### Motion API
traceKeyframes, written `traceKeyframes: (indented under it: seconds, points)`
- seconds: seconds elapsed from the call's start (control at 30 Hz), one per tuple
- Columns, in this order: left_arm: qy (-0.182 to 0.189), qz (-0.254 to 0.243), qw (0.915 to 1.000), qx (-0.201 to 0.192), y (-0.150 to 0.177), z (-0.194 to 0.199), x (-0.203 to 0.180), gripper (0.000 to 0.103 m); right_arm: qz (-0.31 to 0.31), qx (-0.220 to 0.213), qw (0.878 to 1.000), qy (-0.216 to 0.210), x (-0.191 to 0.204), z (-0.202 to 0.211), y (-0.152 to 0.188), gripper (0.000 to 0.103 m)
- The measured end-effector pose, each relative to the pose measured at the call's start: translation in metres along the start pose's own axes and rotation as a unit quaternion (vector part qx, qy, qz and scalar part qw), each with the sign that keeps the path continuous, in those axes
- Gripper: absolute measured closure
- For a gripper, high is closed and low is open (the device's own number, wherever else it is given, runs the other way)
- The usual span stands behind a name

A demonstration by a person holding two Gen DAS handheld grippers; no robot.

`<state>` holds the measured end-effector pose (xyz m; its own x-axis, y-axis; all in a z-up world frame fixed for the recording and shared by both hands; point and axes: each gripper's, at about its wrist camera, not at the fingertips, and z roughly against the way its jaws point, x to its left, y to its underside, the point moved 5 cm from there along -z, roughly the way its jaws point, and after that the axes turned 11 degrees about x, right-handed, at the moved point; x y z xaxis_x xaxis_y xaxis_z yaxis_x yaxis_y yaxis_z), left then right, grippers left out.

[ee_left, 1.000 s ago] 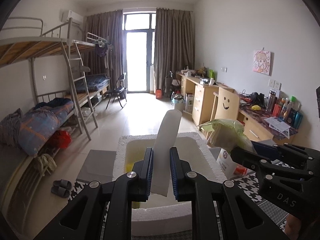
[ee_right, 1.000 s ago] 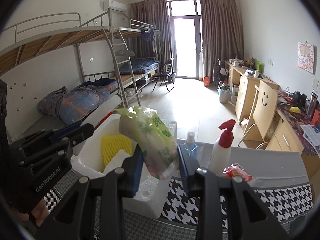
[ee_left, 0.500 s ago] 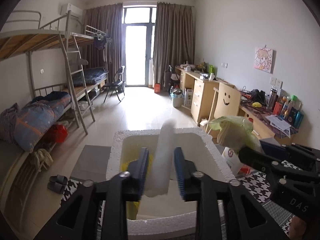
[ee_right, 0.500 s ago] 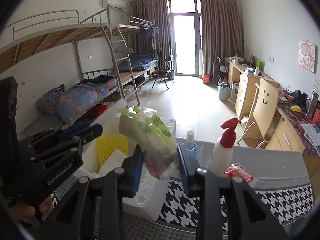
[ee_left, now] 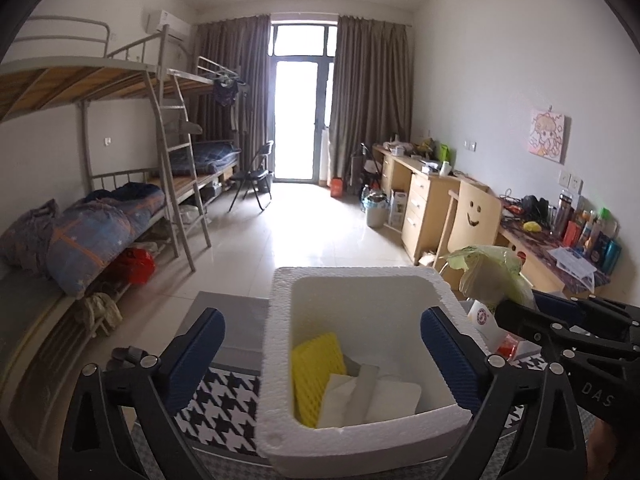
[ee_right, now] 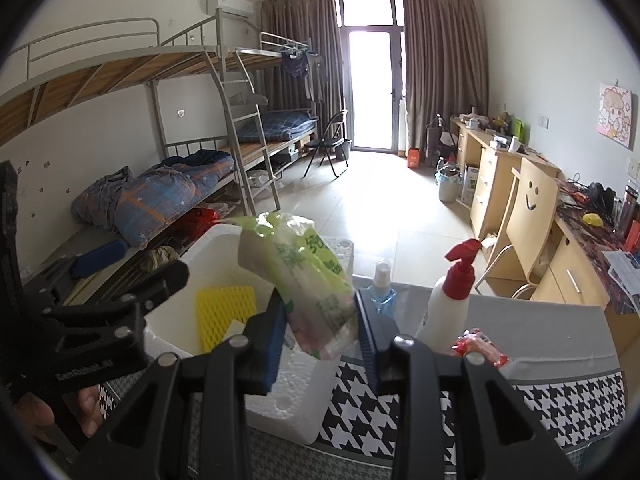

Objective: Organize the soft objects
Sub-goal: 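Lower the packet into the box and open the right tool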

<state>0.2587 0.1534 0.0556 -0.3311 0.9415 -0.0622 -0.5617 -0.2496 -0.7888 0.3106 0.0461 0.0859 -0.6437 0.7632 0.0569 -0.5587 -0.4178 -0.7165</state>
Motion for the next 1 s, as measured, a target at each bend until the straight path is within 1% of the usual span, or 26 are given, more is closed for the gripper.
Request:
traceKeyframes:
  seconds: [0.07, 0.27, 0.47, 0.77, 1.0]
  points:
    - [-0.005, 0.007, 1.0, -0.004, 0.0, 0.003, 0.005, 0.001, 0.003, 0.001, 1.0, -0.001, 0.002, -0.001, 0.001, 0.065]
    - [-0.023, 0.014, 0.9996, -0.008, 0.001, 0.008, 0.017, 0.001, 0.013, 0.004, 1.0, -0.007, 0.009, -0.005, -0.001, 0.065]
    - [-0.03, 0.02, 0.9993, -0.012, 0.002, 0.016, 0.025, 0.001, 0.019, 0.007, 1.0, -0.015, 0.015, -0.009, -0.001, 0.065]
    - [-0.036, 0.031, 0.9988, -0.012, 0.011, 0.02, 0.037, 0.001, 0.023, 0.028, 0.999, -0.035, 0.023, -0.021, -0.003, 0.065]
    - [-0.043, 0.036, 0.9984, -0.008, 0.013, 0.019, 0.044, 0.001, 0.03, 0.037, 0.998, -0.027, 0.028, -0.033, -0.005, 0.065]
